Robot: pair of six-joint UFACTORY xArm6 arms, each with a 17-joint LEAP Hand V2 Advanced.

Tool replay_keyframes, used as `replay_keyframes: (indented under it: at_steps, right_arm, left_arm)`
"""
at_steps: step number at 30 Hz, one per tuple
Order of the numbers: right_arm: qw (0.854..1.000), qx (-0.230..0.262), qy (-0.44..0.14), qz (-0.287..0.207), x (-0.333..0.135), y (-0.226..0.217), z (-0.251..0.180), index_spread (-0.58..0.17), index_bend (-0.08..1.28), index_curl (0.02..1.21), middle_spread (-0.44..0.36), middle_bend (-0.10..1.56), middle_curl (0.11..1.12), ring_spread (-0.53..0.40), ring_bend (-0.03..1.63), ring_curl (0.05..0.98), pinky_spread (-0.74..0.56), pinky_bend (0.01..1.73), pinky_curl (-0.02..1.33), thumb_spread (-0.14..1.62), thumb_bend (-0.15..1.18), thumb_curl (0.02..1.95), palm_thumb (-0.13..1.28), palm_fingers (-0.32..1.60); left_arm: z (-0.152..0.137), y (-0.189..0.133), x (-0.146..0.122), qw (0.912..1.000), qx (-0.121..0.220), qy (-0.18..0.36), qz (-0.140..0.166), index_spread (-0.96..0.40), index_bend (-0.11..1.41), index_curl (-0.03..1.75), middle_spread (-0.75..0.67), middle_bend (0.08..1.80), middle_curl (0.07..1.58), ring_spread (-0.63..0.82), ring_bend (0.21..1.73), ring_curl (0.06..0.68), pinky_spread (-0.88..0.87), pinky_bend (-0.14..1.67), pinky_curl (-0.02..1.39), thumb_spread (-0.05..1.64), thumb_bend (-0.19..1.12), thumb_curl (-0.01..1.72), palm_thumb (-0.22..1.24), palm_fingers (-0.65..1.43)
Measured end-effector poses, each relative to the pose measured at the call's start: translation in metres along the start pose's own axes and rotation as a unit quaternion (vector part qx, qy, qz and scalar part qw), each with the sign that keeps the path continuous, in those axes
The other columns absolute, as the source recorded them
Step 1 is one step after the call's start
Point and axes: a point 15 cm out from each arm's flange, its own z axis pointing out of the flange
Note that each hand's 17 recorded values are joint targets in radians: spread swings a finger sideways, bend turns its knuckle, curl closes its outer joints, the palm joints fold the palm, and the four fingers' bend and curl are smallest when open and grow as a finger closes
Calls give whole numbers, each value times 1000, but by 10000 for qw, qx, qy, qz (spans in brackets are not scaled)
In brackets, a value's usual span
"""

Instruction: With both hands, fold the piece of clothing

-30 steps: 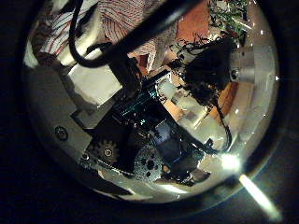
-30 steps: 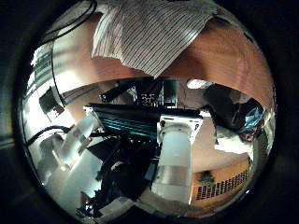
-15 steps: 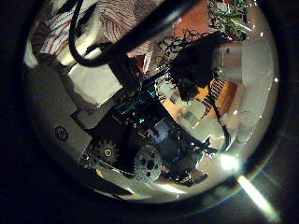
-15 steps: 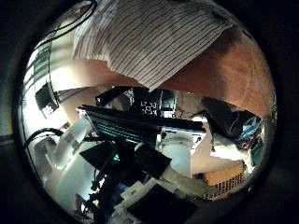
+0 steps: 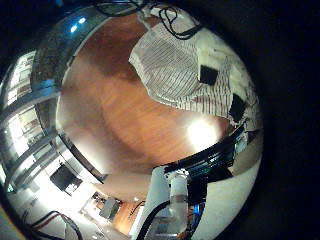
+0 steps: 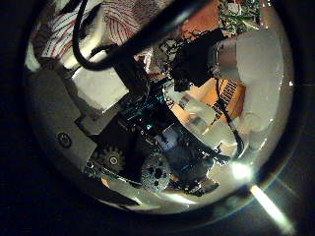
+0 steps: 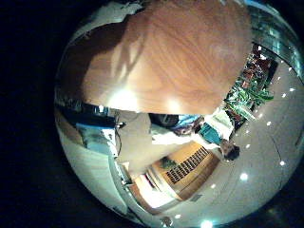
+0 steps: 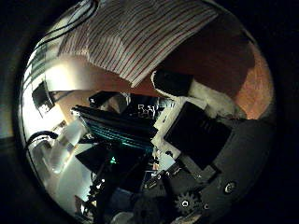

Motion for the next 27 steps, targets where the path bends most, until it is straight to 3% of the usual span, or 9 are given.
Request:
replay_keyframes:
  at_steps: [6,12,17,27]
  right_arm:
    - [9996,270,57,57,3,-7,-10,-507,588,605,-368,819,798,-295,1194,532,-360,1204,477,948,-11,386,752,1211]
    - [9990,424,56,114,9,-8,-20,-470,875,799,-330,1010,915,-253,1296,599,-286,1312,555,985,26,449,923,1186]
    - [9985,528,32,163,16,-3,-29,-424,963,891,-285,1123,956,-230,1350,637,-244,1354,602,1029,45,500,1018,1138]
    - [9971,671,-8,356,35,29,-56,-360,1003,981,-216,1208,962,-211,1385,676,-205,1364,668,1061,3,576,1052,1092]
  left_arm:
    - [0,2,-3,10000,-19,18,-20,-774,427,1297,-572,992,884,-501,1210,500,-776,605,676,1066,-14,638,725,1078]
    - [-3,8,-5,10000,-35,36,-46,-777,422,1302,-574,989,886,-502,1207,501,-785,590,693,1066,-14,639,725,1080]
    - [-5,14,-7,9999,-50,113,-74,-778,418,1305,-575,987,887,-502,1205,501,-792,578,707,1064,-16,637,717,1082]
    - [-7,27,-9,9997,-154,205,-15,-781,413,1310,-577,983,890,-503,1202,503,-803,556,732,1067,-15,635,713,1084]
